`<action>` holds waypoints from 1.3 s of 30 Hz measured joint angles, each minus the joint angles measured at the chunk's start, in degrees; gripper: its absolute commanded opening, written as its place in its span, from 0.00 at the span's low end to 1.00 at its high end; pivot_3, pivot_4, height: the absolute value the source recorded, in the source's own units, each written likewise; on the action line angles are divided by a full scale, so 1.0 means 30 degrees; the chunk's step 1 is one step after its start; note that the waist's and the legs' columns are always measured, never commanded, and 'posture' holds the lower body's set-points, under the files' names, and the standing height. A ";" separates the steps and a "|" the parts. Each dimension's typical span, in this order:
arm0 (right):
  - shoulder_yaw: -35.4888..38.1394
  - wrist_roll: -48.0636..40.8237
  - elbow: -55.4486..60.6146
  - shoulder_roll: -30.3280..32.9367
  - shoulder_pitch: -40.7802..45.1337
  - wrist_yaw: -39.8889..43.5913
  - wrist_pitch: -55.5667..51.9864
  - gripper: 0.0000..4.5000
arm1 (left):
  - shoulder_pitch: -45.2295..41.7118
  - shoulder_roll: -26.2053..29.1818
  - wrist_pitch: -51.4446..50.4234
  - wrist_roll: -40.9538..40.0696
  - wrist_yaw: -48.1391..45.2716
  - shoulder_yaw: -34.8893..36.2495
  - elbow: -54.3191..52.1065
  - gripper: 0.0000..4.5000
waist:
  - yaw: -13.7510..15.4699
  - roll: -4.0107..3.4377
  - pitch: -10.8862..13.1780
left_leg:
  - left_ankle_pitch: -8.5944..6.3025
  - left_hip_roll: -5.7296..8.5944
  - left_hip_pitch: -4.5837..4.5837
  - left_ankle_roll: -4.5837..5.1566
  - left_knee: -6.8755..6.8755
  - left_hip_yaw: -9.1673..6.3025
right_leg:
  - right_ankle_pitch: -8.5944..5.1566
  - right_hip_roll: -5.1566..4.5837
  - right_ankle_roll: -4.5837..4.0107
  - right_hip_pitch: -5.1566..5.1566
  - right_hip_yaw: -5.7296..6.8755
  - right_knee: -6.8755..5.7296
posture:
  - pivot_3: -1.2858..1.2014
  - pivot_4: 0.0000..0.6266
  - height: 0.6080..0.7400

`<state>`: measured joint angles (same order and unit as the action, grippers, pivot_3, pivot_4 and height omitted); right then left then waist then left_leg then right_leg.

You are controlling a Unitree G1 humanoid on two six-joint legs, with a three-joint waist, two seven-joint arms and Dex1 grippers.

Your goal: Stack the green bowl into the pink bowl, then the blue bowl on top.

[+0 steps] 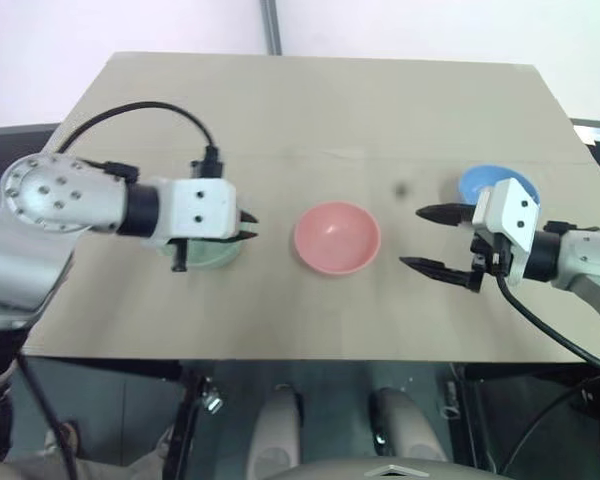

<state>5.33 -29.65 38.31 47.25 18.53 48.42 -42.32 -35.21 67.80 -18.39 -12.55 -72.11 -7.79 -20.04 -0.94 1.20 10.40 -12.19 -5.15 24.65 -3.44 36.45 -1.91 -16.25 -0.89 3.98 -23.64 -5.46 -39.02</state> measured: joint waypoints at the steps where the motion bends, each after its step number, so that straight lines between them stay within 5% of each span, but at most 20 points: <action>1: 0.0138 -0.0020 0.0153 0.0085 -0.0254 -0.0096 -0.0022 0.86 | -0.0256 -0.0101 0.0144 0.0401 -0.0190 -0.0496 0.0423 0.18 | -0.0034 -0.0001 0.0000 | 0.0000 -0.0001 0.0000 0.0000 -0.0001 0.0000 | 0.0000 0.0002 0.0000 -0.0002 -0.0001 -0.0001 | 0.52 0.24 1.00; 5: 0.0784 -0.0321 0.1124 0.0309 -0.1264 -0.0617 -0.0236 0.86 | 0.0019 -0.0037 0.0349 0.1683 -0.0311 -0.0965 0.1761 0.35 | -0.0112 -0.0001 0.0001 | 0.0000 -0.0003 0.0008 0.0001 -0.0001 -0.0006 | -0.0001 0.0003 -0.0001 -0.0004 -0.0001 0.0003 | 0.52 0.24 1.00; 9: 0.0888 -0.0377 0.1312 0.0379 -0.1641 -0.0960 -0.0245 0.86 | 0.1174 0.0855 -0.0661 0.2161 -0.0078 -0.0375 0.1666 0.77 | -0.0056 0.0000 0.0001 | 0.0001 -0.0003 0.0011 0.0001 0.0008 -0.0008 | -0.0001 -0.0001 0.0000 -0.0002 0.0004 -0.0001 | 0.52 0.24 1.00; 15: 0.0384 -0.0318 0.0929 0.0229 -0.1369 -0.1204 0.0268 0.86 | 0.5416 0.2965 -0.2814 0.3045 0.0705 0.1772 -0.0694 0.77 | -0.0080 -0.0005 0.0001 | 0.0000 -0.0005 -0.0007 0.0001 0.0018 0.0001 | -0.0002 -0.0005 0.0000 0.0004 -0.0003 -0.0014 | 0.52 0.24 1.00; 23: -0.0295 -0.0183 0.0083 0.0249 -0.0716 -0.0810 0.0987 0.86 | 0.7601 0.2351 -0.3722 0.5587 0.2959 0.1244 -0.2117 0.77 | 0.0085 0.0003 -0.0003 | 0.0000 -0.0002 -0.0008 0.0001 0.0051 -0.0009 | -0.0001 -0.0005 -0.0001 0.0021 0.0010 -0.0036 | 0.52 0.24 1.00; 26: -0.0369 -0.0163 -0.0097 0.0256 -0.0624 -0.0785 0.1048 0.86 | 0.7192 0.0950 -0.3627 0.7083 0.4223 -0.0280 -0.1846 0.64 | 0.0069 -0.0001 -0.0005 | 0.0001 -0.0002 -0.0003 0.0001 0.0063 -0.0012 | -0.0001 -0.0003 -0.0002 0.0018 0.0008 -0.0051 | 0.52 0.24 1.00; 30: -0.0369 -0.0165 -0.0101 0.0307 -0.0614 -0.0775 0.1149 0.86 | 0.7036 0.0439 -0.3218 0.7691 0.4425 -0.0807 -0.1201 0.21 | 0.0024 -0.0001 -0.0004 | 0.0000 -0.0002 -0.0002 0.0001 0.0062 -0.0011 | 0.0000 -0.0003 -0.0003 0.0011 0.0007 -0.0059 | 0.52 0.24 1.00; 33: -0.0369 -0.0157 -0.0101 0.0313 -0.0613 -0.0780 0.1189 0.86 | 0.6898 0.0374 -0.2681 0.7954 0.4407 -0.0821 -0.0932 0.00 | 0.0042 -0.0001 -0.0004 | 0.0000 -0.0002 -0.0005 0.0001 0.0067 -0.0010 | 0.0000 -0.0004 -0.0002 0.0013 0.0007 -0.0066 | 0.52 0.24 1.00; 39: -0.0366 -0.0021 -0.0090 0.0357 -0.0618 -0.0878 0.1218 0.86 | 0.5090 -0.0805 -0.0582 0.7832 0.4177 -0.1081 0.0083 0.00 | 0.0120 0.0002 -0.0005 | 0.0001 0.0001 0.0011 0.0001 0.0140 -0.0021 | -0.0001 -0.0004 -0.0002 0.0015 0.0014 -0.0128 | 0.52 0.24 1.00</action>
<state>4.24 -29.71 38.04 48.32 16.67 45.79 -38.67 -19.94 65.38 -20.14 10.95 -59.58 -11.04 -19.80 -0.58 1.20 10.38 -12.19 -5.15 24.69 -3.44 36.87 -1.98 -16.26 -0.90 3.97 -23.60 -5.41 -39.40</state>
